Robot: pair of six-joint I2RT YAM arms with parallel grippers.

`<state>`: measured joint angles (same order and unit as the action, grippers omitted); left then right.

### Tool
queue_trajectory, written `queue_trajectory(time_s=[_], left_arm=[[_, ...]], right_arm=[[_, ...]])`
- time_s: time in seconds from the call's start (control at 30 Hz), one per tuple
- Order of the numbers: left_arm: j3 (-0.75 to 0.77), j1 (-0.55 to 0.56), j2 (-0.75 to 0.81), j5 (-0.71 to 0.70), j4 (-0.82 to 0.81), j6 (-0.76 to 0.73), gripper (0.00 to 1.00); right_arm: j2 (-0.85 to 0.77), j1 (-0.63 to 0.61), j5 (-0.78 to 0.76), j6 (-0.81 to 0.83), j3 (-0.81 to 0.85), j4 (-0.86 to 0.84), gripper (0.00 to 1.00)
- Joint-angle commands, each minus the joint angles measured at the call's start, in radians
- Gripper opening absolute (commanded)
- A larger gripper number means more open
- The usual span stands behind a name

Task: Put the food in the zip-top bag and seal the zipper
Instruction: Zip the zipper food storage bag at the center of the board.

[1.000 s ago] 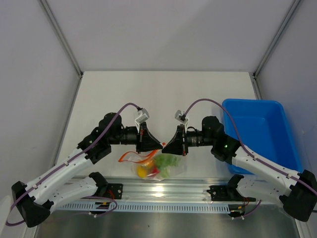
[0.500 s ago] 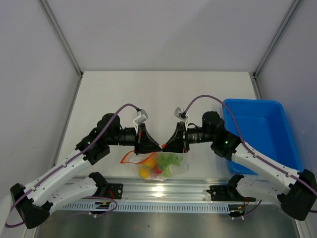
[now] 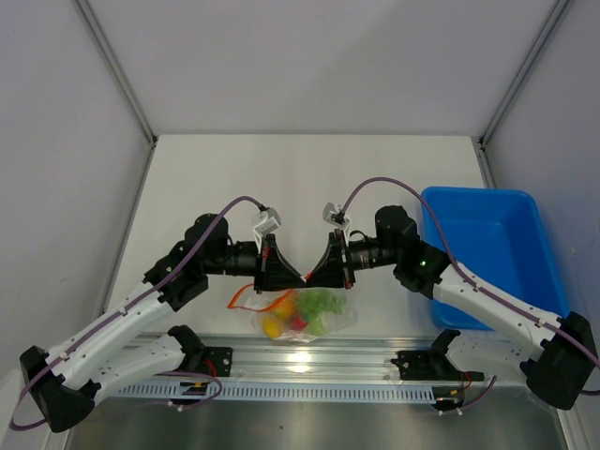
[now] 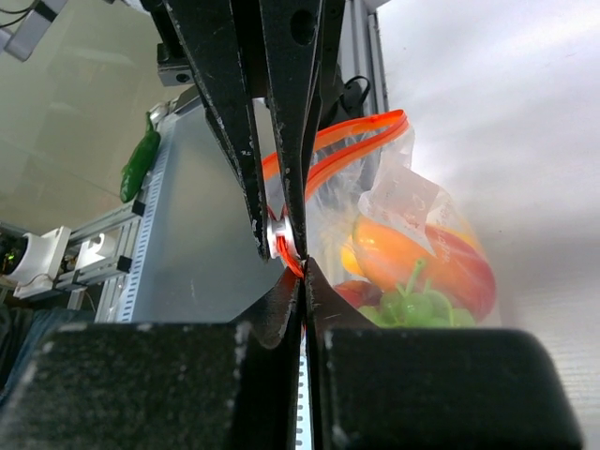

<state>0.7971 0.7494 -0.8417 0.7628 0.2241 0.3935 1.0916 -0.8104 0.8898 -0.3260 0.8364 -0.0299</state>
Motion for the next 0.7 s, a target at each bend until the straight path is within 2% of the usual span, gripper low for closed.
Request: queue_trajectory(time_s=[0.0, 0.3, 0.67], left_arm=[[0.004, -0.005, -0.005, 0.006, 0.003, 0.002, 0.01], [0.007, -0.005, 0.004, -0.036, 0.061, -0.027, 0.0], [-0.004, -0.005, 0.047, -0.077, 0.142, -0.048, 0.01]], right_arm=[[-0.019, -0.004, -0.078, 0.024, 0.052, -0.007, 0.0], [-0.088, 0.036, -0.201, -0.005, 0.012, 0.004, 0.0], [-0.193, 0.16, -0.275, -0.059, -0.06, 0.022, 0.0]])
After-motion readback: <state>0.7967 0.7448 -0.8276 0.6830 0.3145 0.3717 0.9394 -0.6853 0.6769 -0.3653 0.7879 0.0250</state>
